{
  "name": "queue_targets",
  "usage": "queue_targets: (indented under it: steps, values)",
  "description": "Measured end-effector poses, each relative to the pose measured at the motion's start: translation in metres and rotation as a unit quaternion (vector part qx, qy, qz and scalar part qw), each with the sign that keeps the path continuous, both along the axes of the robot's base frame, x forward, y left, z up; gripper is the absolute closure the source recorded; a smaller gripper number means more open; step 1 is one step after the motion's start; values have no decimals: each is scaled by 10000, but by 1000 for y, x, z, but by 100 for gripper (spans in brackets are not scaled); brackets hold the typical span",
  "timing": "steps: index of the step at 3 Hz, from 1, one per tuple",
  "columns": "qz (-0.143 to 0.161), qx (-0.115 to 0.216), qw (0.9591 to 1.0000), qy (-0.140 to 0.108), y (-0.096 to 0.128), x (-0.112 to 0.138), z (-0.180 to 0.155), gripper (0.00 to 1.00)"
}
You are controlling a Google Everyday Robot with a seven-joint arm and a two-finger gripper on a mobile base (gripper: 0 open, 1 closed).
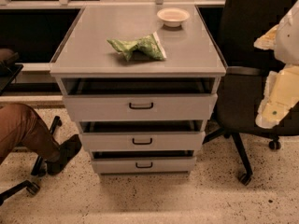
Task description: Open middle drawer
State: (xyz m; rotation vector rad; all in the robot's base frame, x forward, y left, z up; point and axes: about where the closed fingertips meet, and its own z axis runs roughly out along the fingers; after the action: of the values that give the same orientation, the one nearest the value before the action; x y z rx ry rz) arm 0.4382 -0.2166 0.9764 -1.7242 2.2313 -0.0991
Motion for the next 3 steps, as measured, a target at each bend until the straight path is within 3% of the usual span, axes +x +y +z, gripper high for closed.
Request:
queue_targets:
  steps: [1, 2, 3]
  values:
    - [0, 0, 10000, 0, 0, 0, 0, 0]
    - [127, 171, 9994, 255, 11, 3, -36, 0]
    - [258, 512, 9956, 741, 34, 6, -109, 0]
